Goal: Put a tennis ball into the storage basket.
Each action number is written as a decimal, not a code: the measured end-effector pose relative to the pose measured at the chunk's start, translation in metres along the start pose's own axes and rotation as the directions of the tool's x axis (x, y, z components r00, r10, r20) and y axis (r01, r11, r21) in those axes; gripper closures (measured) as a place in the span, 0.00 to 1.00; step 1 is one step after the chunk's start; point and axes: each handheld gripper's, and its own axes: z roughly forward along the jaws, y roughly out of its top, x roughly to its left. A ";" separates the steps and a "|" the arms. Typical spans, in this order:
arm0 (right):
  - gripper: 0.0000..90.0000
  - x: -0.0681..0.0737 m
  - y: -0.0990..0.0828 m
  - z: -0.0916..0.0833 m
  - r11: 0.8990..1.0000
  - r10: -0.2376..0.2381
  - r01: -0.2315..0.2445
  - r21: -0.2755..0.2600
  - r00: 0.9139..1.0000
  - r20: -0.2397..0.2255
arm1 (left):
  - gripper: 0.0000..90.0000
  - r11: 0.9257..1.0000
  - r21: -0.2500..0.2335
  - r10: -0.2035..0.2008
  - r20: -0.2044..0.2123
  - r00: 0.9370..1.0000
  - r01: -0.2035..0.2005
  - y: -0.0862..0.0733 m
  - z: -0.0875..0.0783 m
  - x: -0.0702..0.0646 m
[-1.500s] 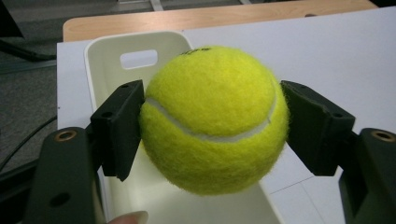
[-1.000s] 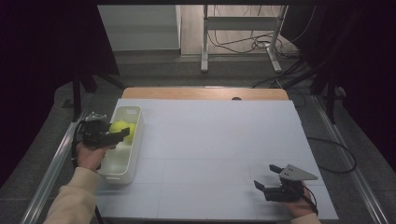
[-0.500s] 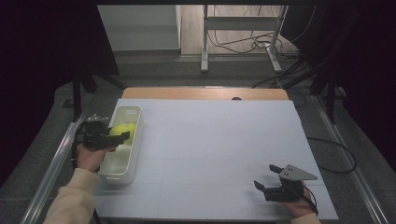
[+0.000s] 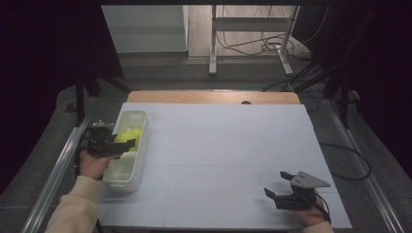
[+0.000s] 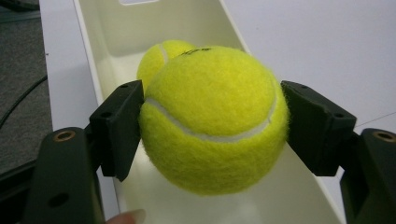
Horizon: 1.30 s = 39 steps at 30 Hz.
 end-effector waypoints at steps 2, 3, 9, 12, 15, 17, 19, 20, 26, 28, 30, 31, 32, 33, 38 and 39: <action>0.14 0.000 0.000 0.000 1.000 0.000 0.000 -0.002 1.000 -0.002 | 0.20 1.000 -0.025 -0.007 0.004 1.000 0.007 0.001 -0.002 0.001; 0.14 0.000 0.000 0.000 1.000 -0.001 0.001 -0.002 1.000 -0.002 | 0.17 0.999 -0.039 -0.013 0.004 1.000 0.013 0.001 -0.003 0.002; 0.14 0.000 0.000 0.000 1.000 -0.001 0.001 -0.003 1.000 -0.003 | 0.15 0.997 -0.076 -0.012 0.008 1.000 0.013 0.002 -0.009 0.000; 0.14 0.000 0.000 0.000 1.000 0.001 -0.001 -0.005 1.000 -0.004 | 0.15 0.995 -0.095 0.001 0.025 1.000 0.001 0.001 -0.011 -0.003; 0.14 -0.001 0.000 0.000 1.000 0.003 -0.003 -0.008 1.000 -0.004 | 0.15 0.993 -0.115 0.024 0.043 0.999 -0.019 0.000 -0.013 -0.008; 0.14 -0.001 0.000 0.000 1.000 0.005 -0.005 -0.009 1.000 -0.005 | 0.15 0.989 -0.146 0.040 0.058 0.998 -0.032 0.000 -0.017 -0.012; 0.14 -0.002 0.000 0.000 1.000 0.004 -0.004 -0.009 1.000 -0.005 | 0.15 0.986 -0.161 0.050 0.072 0.996 -0.038 -0.001 -0.020 -0.015; 0.14 -0.002 0.000 0.000 1.000 0.006 -0.007 -0.012 1.000 -0.007 | 0.15 0.985 -0.168 0.057 0.074 0.996 -0.043 -0.001 -0.021 -0.017; 0.14 -0.002 0.001 0.003 1.000 0.005 -0.005 -0.017 1.000 -0.015 | 0.15 0.976 -0.210 0.083 0.097 0.992 -0.061 -0.004 -0.027 -0.025; 0.14 -0.002 0.002 0.004 1.000 -0.003 0.002 -0.015 1.000 -0.022 | 0.16 0.973 -0.223 0.095 0.111 0.989 -0.068 -0.007 -0.028 -0.029; 0.14 -0.002 0.003 0.005 1.000 -0.004 0.004 -0.015 1.000 -0.024 | 0.16 0.972 -0.224 0.100 0.115 0.988 -0.073 -0.008 -0.028 -0.030; 0.14 -0.002 0.003 0.005 1.000 -0.008 0.007 -0.012 1.000 -0.022 | 0.16 0.971 -0.225 0.105 0.118 0.987 -0.076 -0.009 -0.027 -0.032; 0.14 -0.002 0.003 0.006 1.000 -0.005 0.005 -0.014 1.000 -0.026 | 0.16 0.971 -0.228 0.108 0.122 0.987 -0.078 -0.010 -0.027 -0.034; 0.14 -0.002 0.004 0.006 1.000 -0.006 0.005 -0.014 1.000 -0.027 | 0.16 0.970 -0.232 0.110 0.131 0.985 -0.077 -0.011 -0.027 -0.035; 0.14 -0.002 0.005 0.008 1.000 -0.010 0.010 -0.013 1.000 -0.028 | 0.16 0.965 -0.249 0.127 0.152 0.980 -0.086 -0.015 -0.030 -0.043; 0.14 -0.001 0.005 0.007 1.000 -0.012 0.012 -0.012 1.000 -0.027 | 0.16 0.963 -0.253 0.133 0.155 0.979 -0.091 -0.015 -0.030 -0.045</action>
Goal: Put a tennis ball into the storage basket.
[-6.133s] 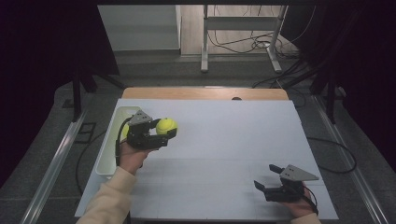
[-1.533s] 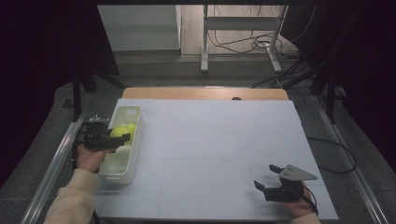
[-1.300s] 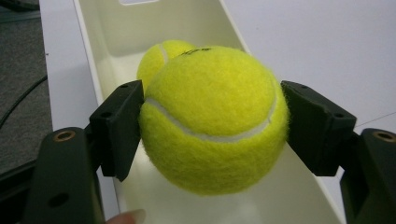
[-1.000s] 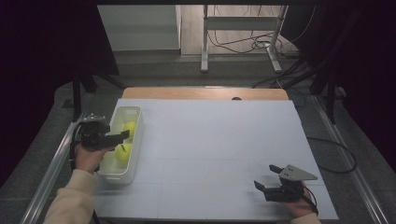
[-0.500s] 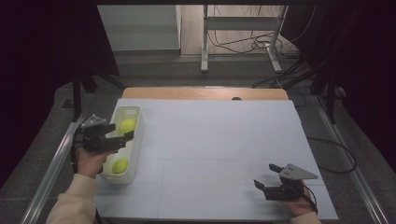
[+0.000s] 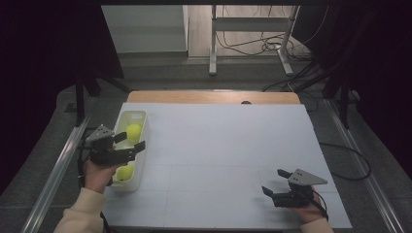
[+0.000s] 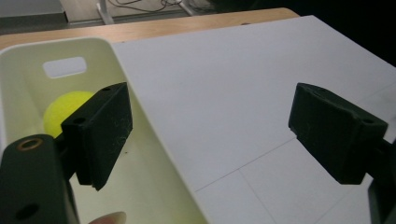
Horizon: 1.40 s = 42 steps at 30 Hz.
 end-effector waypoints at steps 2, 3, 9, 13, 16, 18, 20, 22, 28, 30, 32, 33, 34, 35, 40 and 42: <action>0.14 0.000 0.000 0.000 1.000 -0.003 0.003 0.003 1.000 0.002 | 0.16 1.000 -0.010 0.006 0.011 1.000 -0.006 -0.001 0.000 -0.004; 0.14 0.001 0.000 0.000 1.000 -0.001 0.001 0.002 1.000 -0.001 | 0.16 1.000 -0.020 0.010 0.019 1.000 -0.010 -0.002 0.000 -0.008; 0.14 0.001 0.000 -0.001 1.000 -0.007 0.007 0.006 1.000 0.006 | 0.16 0.998 -0.051 0.044 0.065 0.997 -0.041 -0.006 0.001 -0.028; 0.14 0.002 -0.001 -0.002 1.000 -0.004 0.004 0.000 1.000 0.001 | 0.16 0.996 -0.061 0.071 0.108 0.992 -0.064 -0.007 0.005 -0.042; 0.14 0.003 -0.001 -0.003 1.000 -0.003 0.003 0.002 1.000 0.002 | 0.16 0.994 -0.070 0.095 0.146 0.985 -0.086 -0.010 0.010 -0.055; 0.14 0.002 -0.001 -0.003 1.000 -0.005 0.004 0.004 1.000 0.005 | 0.16 0.993 -0.071 0.110 0.170 0.979 -0.099 -0.014 0.014 -0.064; 0.14 0.002 -0.001 -0.003 1.000 -0.003 0.003 0.005 1.000 0.005 | 0.15 0.991 -0.068 0.125 0.187 0.974 -0.114 -0.017 0.017 -0.070; 0.14 0.002 -0.001 -0.003 1.000 -0.004 0.004 0.004 1.000 0.005 | 0.15 0.990 -0.066 0.132 0.195 0.972 -0.121 -0.018 0.019 -0.073; 0.14 0.003 -0.001 -0.004 1.000 -0.001 0.001 -0.003 1.000 0.003 | 0.15 0.991 -0.058 0.130 0.234 0.964 -0.120 -0.032 0.028 -0.088; 0.14 0.003 -0.002 -0.004 1.000 -0.001 0.001 -0.004 1.000 0.003 | 0.16 0.990 -0.050 0.138 0.232 0.963 -0.130 -0.040 0.034 -0.093; 0.14 0.003 -0.002 -0.004 1.000 -0.002 0.002 -0.003 1.000 0.003 | 0.16 0.990 -0.049 0.140 0.234 0.962 -0.132 -0.043 0.035 -0.094; 0.14 0.003 -0.002 -0.005 1.000 -0.003 0.003 -0.003 1.000 0.003 | 0.16 0.990 -0.045 0.139 0.240 0.961 -0.132 -0.045 0.037 -0.095; 0.14 0.003 -0.002 -0.005 1.000 -0.003 0.003 -0.003 1.000 0.003 | 0.16 0.990 -0.034 0.139 0.252 0.958 -0.135 -0.051 0.040 -0.097; 0.14 0.003 -0.002 -0.005 1.000 -0.003 0.003 -0.003 1.000 0.004 | 0.16 0.991 -0.030 0.137 0.255 0.957 -0.134 -0.053 0.041 -0.097; 0.14 0.004 -0.002 -0.006 1.000 -0.005 0.005 -0.010 1.000 0.000 | 0.16 0.991 0.013 0.128 0.259 0.957 -0.136 -0.068 0.049 -0.097; 0.14 0.005 -0.002 -0.006 1.000 -0.008 0.008 -0.014 1.000 -0.002 | 0.16 0.989 0.023 0.139 0.247 0.959 -0.149 -0.072 0.049 -0.097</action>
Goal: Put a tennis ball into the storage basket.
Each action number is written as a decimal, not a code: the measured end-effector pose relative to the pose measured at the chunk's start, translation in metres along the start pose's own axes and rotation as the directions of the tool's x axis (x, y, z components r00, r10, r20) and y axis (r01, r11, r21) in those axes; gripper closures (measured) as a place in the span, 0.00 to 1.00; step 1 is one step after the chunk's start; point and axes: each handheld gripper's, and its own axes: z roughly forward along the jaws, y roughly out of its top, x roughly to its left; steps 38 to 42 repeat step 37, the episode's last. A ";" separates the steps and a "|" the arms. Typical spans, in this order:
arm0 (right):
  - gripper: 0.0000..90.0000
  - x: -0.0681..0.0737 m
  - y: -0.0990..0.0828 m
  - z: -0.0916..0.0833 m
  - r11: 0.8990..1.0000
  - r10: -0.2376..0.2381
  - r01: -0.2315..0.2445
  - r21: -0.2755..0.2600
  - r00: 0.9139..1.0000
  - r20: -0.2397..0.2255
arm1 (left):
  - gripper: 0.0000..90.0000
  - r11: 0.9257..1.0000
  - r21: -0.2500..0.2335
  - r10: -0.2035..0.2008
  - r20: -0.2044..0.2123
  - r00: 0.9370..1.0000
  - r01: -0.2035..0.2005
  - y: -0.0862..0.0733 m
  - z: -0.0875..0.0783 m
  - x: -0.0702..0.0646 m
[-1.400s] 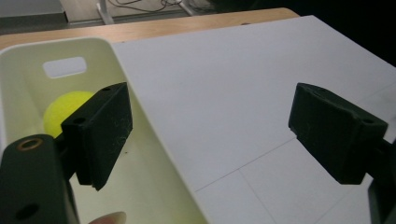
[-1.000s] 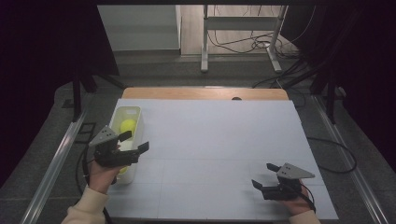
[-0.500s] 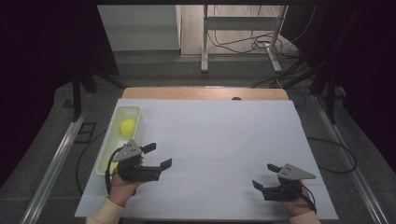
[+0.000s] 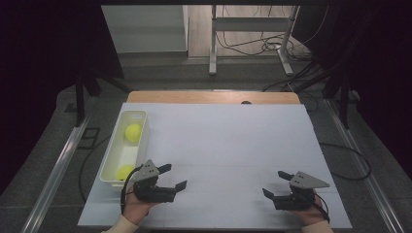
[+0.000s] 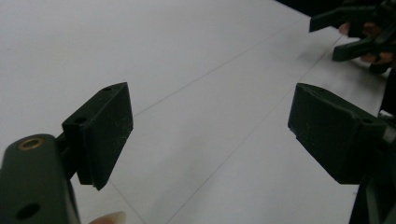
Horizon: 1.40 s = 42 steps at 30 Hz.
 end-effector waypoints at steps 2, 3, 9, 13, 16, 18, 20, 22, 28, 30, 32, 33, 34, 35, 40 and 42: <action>0.14 0.001 0.000 -0.001 1.000 0.002 -0.002 -0.004 1.000 -0.006 | 0.16 1.000 -0.002 -0.002 -0.006 1.000 0.002 -0.004 -0.001 0.001; 0.14 0.002 0.000 -0.001 1.000 0.000 0.000 -0.007 1.000 -0.011 | 0.16 1.000 -0.002 -0.002 -0.006 1.000 0.002 -0.004 -0.001 0.001; 0.14 0.005 0.001 -0.002 1.000 -0.006 0.006 -0.016 1.000 -0.027 | 0.16 1.000 0.008 -0.006 -0.028 1.000 0.007 -0.017 -0.008 0.005; 0.14 0.007 0.001 -0.003 1.000 0.005 -0.006 -0.023 0.999 -0.041 | 0.16 1.000 0.017 0.009 -0.039 0.999 -0.009 -0.022 -0.013 0.006; 0.14 0.007 0.001 -0.002 1.000 0.000 -0.001 -0.021 0.999 -0.045 | 0.16 1.000 0.014 0.010 -0.046 0.999 -0.010 -0.022 -0.014 0.006; 0.14 0.007 0.001 -0.002 1.000 0.002 -0.003 -0.019 0.999 -0.044 | 0.16 1.000 0.016 0.009 -0.039 0.999 -0.008 -0.023 -0.013 0.007; 0.14 0.007 0.001 -0.002 1.000 0.003 -0.004 -0.016 0.999 -0.042 | 0.16 1.000 0.021 0.010 -0.038 0.999 -0.010 -0.023 -0.012 0.007; 0.14 0.007 0.001 -0.002 1.000 0.003 -0.004 -0.015 0.999 -0.042 | 0.16 1.000 0.019 0.006 -0.041 0.999 -0.005 -0.023 -0.012 0.007; 0.14 0.007 0.000 -0.002 1.000 -0.005 0.005 -0.009 0.999 -0.043 | 0.16 1.000 0.019 -0.002 -0.036 0.999 0.003 -0.024 -0.011 0.007; 0.14 0.007 0.000 -0.002 1.000 -0.004 0.004 -0.010 0.999 -0.044 | 0.16 1.000 0.020 -0.002 -0.036 0.999 0.003 -0.025 -0.011 0.007; 0.14 0.007 0.000 -0.002 1.000 -0.002 0.001 -0.010 0.999 -0.042 | 0.16 1.000 0.021 -0.001 -0.035 0.999 0.001 -0.025 -0.011 0.007; 0.14 0.007 0.000 -0.002 1.000 -0.002 0.001 -0.010 0.999 -0.043 | 0.16 1.000 0.021 0.000 -0.033 0.999 0.001 -0.024 -0.011 0.007; 0.14 0.006 0.000 -0.002 1.000 -0.003 0.002 -0.009 0.999 -0.042 | 0.16 1.000 0.020 -0.002 -0.030 1.000 0.002 -0.024 -0.010 0.007; 0.14 0.006 0.000 -0.002 1.000 -0.004 0.004 -0.008 0.999 -0.041 | 0.16 1.000 0.020 -0.001 -0.028 1.000 0.001 -0.024 -0.010 0.007; 0.14 0.006 0.000 -0.002 1.000 -0.004 0.003 -0.008 0.999 -0.042 | 0.16 1.000 0.021 0.001 -0.027 1.000 -0.001 -0.024 -0.010 0.007; 0.14 0.006 0.000 -0.002 1.000 -0.004 0.003 -0.008 0.999 -0.042 | 0.16 1.000 0.021 0.001 -0.027 1.000 -0.001 -0.024 -0.010 0.007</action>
